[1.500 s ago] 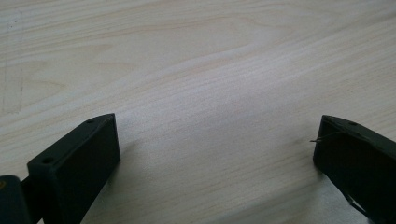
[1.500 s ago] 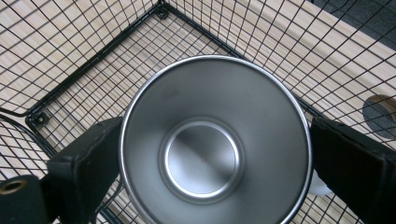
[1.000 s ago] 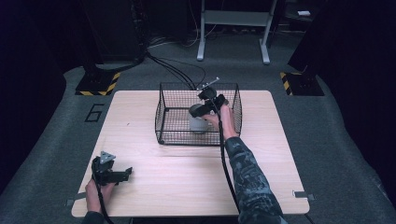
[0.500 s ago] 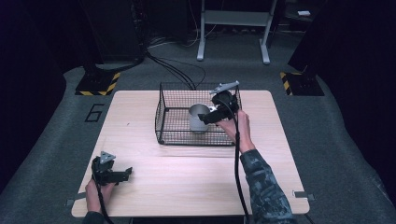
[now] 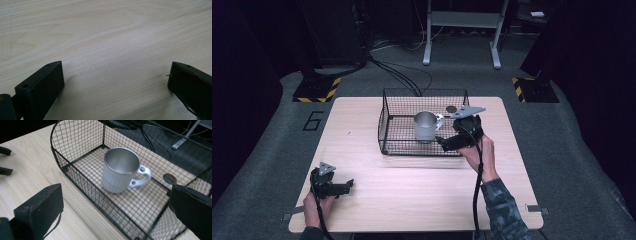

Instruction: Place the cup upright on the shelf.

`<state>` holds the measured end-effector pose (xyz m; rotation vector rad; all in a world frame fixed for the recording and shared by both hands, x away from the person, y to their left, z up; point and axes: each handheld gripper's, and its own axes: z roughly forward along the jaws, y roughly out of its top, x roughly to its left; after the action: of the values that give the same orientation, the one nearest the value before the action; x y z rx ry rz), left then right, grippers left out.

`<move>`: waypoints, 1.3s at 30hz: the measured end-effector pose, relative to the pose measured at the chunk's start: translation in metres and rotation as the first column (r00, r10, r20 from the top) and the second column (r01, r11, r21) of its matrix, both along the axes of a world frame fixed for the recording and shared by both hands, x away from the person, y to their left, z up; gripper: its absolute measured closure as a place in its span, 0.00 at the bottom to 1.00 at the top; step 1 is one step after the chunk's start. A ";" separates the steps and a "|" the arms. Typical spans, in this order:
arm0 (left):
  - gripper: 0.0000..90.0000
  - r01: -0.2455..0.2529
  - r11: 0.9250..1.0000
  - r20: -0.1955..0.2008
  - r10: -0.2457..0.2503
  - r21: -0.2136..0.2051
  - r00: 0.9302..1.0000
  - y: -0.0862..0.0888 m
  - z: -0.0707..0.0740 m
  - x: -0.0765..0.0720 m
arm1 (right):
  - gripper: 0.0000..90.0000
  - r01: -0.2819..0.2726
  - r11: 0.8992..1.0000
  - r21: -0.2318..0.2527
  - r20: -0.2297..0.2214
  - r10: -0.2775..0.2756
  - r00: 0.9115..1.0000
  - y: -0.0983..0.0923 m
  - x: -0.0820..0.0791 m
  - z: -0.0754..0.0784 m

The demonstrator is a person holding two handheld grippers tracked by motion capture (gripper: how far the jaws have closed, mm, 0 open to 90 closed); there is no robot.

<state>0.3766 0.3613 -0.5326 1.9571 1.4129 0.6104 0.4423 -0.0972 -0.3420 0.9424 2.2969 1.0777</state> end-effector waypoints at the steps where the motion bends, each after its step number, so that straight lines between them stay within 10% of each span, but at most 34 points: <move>1: 0.01 0.001 1.000 -0.001 -0.001 0.000 1.000 0.000 0.000 0.000 | 0.00 0.020 1.000 0.009 0.010 -0.020 1.000 -0.010 -0.009 -0.004; 8: 0.01 0.000 1.000 0.000 0.000 0.000 1.000 0.000 0.000 0.000 | 0.00 0.108 0.993 0.040 0.003 -0.108 0.994 -0.042 -0.034 -0.031; 23: 0.01 0.000 1.000 0.000 0.000 0.000 1.000 0.000 0.000 0.000 | 0.00 0.301 0.954 0.008 -0.153 -0.296 0.943 -0.118 -0.054 -0.167; 39: 0.01 0.000 1.000 0.000 0.000 0.000 1.000 0.000 0.000 0.000 | 0.00 0.284 0.959 -0.010 -0.150 -0.282 0.948 -0.126 -0.053 -0.188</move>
<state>0.3765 0.3612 -0.5327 1.9569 1.4132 0.6105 0.3894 -0.2231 -0.5301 1.3518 2.1830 0.9263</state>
